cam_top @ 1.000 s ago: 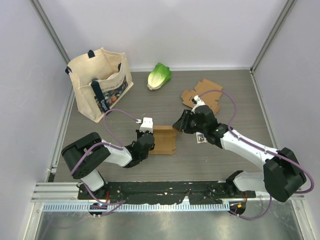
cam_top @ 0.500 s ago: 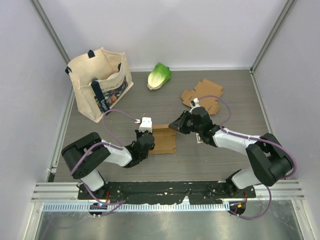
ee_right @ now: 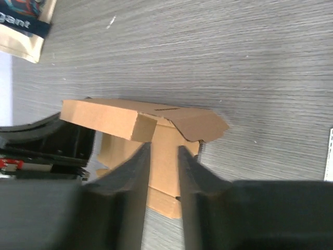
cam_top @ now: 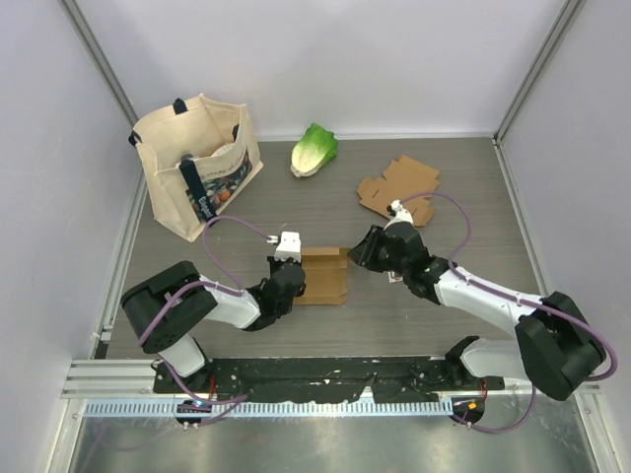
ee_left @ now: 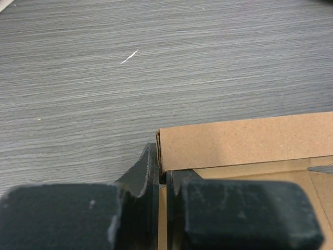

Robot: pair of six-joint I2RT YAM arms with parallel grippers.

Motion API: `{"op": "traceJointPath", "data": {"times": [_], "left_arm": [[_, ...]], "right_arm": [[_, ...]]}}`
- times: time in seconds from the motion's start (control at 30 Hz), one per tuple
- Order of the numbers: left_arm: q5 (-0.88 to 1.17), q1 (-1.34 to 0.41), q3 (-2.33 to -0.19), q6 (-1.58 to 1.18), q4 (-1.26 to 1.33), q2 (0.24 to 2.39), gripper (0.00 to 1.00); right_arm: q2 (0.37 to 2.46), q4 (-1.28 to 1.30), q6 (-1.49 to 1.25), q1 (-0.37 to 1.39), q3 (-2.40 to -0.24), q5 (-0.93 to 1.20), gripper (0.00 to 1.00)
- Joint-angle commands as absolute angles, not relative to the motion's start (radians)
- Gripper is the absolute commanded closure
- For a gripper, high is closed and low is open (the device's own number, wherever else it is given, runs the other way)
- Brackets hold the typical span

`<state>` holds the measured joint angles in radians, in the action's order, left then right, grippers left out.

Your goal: Fold the paper box

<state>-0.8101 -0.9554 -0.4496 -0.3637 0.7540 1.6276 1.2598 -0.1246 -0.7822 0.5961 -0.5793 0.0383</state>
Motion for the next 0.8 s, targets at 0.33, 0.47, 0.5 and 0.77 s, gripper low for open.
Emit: {"op": "traceJointPath", "data": {"times": [0.33, 0.47, 0.5, 0.77], "left_arm": [[-0.831, -0.966, -0.471, -0.382, 0.704, 1.611, 1.0], [-0.828, -0.968, -0.477, -0.379, 0.696, 1.609, 1.0], [-0.828, -0.969, -0.476, -0.377, 0.695, 1.611, 1.0], [-0.824, -0.971, -0.479, -0.377, 0.693, 1.612, 1.0]], "right_arm": [[1.503, -0.055, -0.634, 0.753, -0.707, -0.333, 1.0], [1.54, -0.09, -0.618, 0.753, -0.7, -0.35, 1.0], [1.552, -0.1, -0.614, 0.753, -0.698, -0.348, 1.0], [1.608, -0.192, -0.604, 0.756, -0.701, -0.275, 1.0]]}}
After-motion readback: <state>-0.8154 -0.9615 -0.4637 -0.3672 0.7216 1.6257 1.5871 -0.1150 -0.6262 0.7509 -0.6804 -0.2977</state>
